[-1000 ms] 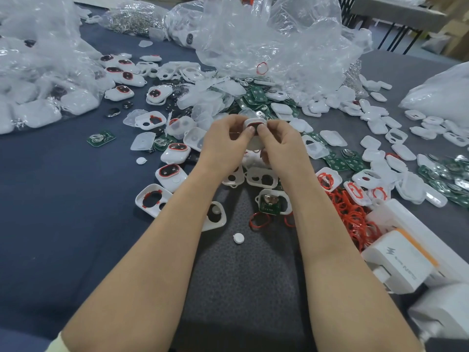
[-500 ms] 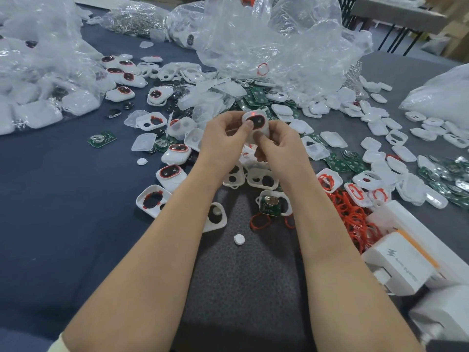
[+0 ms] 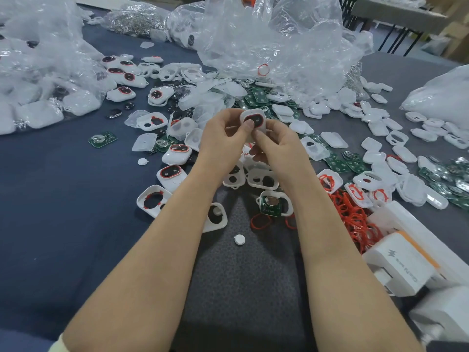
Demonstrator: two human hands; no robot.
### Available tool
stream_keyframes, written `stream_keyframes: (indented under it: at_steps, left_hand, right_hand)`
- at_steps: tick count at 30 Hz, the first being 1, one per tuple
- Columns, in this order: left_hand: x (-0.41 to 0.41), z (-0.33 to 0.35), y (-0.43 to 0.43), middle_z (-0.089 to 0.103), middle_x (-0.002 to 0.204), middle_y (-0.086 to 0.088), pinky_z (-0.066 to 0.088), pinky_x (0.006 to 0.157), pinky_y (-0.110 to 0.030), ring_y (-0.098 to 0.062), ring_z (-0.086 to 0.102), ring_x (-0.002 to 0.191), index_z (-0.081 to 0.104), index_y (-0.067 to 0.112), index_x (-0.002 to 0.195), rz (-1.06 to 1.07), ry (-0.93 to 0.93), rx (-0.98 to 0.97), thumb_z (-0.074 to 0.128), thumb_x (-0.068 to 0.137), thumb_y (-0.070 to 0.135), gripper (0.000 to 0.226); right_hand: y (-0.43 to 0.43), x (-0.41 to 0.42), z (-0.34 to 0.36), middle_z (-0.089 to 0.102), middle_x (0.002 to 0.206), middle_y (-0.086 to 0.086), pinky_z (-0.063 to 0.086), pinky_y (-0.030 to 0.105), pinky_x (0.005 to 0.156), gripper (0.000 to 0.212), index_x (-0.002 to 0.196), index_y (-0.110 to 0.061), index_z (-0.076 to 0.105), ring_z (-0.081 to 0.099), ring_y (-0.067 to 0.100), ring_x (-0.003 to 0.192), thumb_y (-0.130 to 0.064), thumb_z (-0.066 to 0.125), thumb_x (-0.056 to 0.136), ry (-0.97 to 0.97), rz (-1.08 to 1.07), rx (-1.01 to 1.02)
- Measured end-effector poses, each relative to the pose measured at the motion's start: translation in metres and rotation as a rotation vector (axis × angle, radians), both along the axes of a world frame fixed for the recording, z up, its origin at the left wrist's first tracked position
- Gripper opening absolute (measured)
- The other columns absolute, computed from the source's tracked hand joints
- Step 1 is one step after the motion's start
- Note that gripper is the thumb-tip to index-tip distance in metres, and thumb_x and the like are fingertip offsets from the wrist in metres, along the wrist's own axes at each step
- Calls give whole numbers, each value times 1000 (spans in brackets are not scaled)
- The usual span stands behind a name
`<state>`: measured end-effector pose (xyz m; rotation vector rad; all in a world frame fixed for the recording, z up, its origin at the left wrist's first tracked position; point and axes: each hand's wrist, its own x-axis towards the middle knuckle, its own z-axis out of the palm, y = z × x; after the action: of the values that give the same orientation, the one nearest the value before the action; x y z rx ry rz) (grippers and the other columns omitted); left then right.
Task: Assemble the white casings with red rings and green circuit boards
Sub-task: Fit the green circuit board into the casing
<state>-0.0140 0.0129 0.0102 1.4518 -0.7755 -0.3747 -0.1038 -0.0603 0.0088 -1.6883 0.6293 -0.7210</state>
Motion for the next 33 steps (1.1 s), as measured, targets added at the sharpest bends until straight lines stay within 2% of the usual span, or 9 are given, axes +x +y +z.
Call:
stream_keyframes:
  at_steps: [3, 7, 12, 15, 19, 24, 30, 33]
  left_hand:
    - [0, 0, 0, 62, 84, 11, 50, 75, -15, 5, 58, 72, 60, 18, 96, 34, -48, 31, 62, 92, 14, 6]
    - [2, 0, 0, 63, 85, 9, 51, 79, -24, -5, 59, 78, 61, 19, 96, 57, -50, 69, 62, 92, 15, 5]
    - [1, 0, 0, 69, 101, -4, 52, 87, -29, -17, 64, 94, 65, 10, 105, 37, -52, 92, 63, 92, 16, 15]
    - [0, 1, 0, 68, 101, -5, 53, 88, -31, -18, 64, 94, 65, 9, 106, 41, -74, 101, 63, 92, 14, 16]
    - [2, 1, 0, 67, 96, -3, 52, 84, -27, -13, 62, 88, 65, 9, 105, 38, -75, 97, 62, 92, 13, 14]
    - [-2, 2, 0, 69, 107, -8, 51, 92, -28, -19, 64, 101, 66, 7, 110, -30, -49, 63, 59, 93, 8, 19]
    - [-5, 3, 1, 69, 111, -11, 51, 91, -26, -18, 64, 101, 65, 6, 115, -66, -60, 52, 56, 94, 3, 23]
    - [-3, 3, 1, 69, 111, -10, 51, 92, -25, -17, 65, 101, 64, 5, 116, -61, -31, 50, 56, 94, 3, 23]
  right_hand:
    - [0, 1, 1, 68, 88, -1, 53, 19, 55, 10, 102, -28, 58, 63, 3, 60, -21, 55, 96, 5, -38, 6]
    - [-4, 1, 0, 63, 79, -5, 45, 16, 49, 16, 111, -19, 60, 56, 1, 51, -19, 54, 96, -8, -83, -9]
    - [-4, 2, -1, 62, 73, -6, 44, 15, 51, 12, 100, -23, 63, 53, -1, 52, -15, 54, 96, -34, -117, -26]
    - [-5, 1, 0, 62, 71, -5, 44, 14, 51, 14, 94, -26, 62, 54, -2, 51, -15, 54, 95, -43, -114, -27]
    - [-5, 2, 0, 62, 77, -3, 44, 13, 51, 9, 100, -20, 62, 55, -3, 53, -17, 55, 95, -27, -105, -36]
    - [-4, -1, 0, 62, 75, -3, 43, 13, 51, 14, 92, -28, 61, 51, -3, 51, -16, 55, 95, -33, -115, -77]
    - [-5, 0, -3, 63, 84, -3, 45, 28, 65, 7, 96, -23, 60, 51, 5, 63, -21, 53, 96, 34, -166, -187]
    - [-4, 0, -3, 64, 86, -1, 44, 20, 59, 7, 100, -22, 61, 52, 0, 57, -22, 54, 96, 10, -156, -139]
